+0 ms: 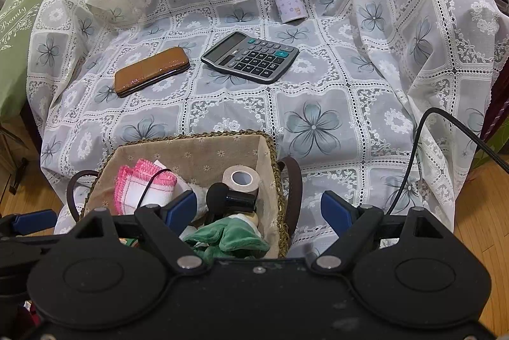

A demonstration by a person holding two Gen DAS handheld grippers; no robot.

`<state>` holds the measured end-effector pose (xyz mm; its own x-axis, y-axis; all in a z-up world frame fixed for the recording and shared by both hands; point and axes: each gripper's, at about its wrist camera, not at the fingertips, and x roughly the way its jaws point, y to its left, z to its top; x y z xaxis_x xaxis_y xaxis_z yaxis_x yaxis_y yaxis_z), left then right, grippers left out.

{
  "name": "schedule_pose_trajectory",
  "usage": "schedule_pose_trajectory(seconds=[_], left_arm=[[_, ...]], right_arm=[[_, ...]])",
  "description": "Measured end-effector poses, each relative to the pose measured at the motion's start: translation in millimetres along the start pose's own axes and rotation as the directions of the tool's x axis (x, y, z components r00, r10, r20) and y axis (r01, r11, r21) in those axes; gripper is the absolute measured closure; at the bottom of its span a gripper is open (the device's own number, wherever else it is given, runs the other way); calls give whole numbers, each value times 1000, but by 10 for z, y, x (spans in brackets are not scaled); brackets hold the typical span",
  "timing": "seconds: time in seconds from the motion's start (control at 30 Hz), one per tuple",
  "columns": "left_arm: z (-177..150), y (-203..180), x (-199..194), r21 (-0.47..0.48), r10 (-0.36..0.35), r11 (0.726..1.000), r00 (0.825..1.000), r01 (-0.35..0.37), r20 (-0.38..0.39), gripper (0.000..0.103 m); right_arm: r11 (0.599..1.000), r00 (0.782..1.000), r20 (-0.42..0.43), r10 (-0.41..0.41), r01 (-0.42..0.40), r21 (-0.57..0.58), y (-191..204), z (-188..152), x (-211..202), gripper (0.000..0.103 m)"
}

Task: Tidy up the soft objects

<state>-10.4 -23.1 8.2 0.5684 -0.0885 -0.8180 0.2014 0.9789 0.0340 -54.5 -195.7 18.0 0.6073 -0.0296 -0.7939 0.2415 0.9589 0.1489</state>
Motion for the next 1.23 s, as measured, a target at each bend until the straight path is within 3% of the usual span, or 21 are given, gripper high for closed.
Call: schedule_pose_trajectory(seconds=[1.23], left_arm=[[-1, -16, 6, 14, 5, 1000, 1000, -5, 3, 22]], right_arm=[[1000, 1000, -2, 1, -1, -1, 14, -8, 2, 17]])
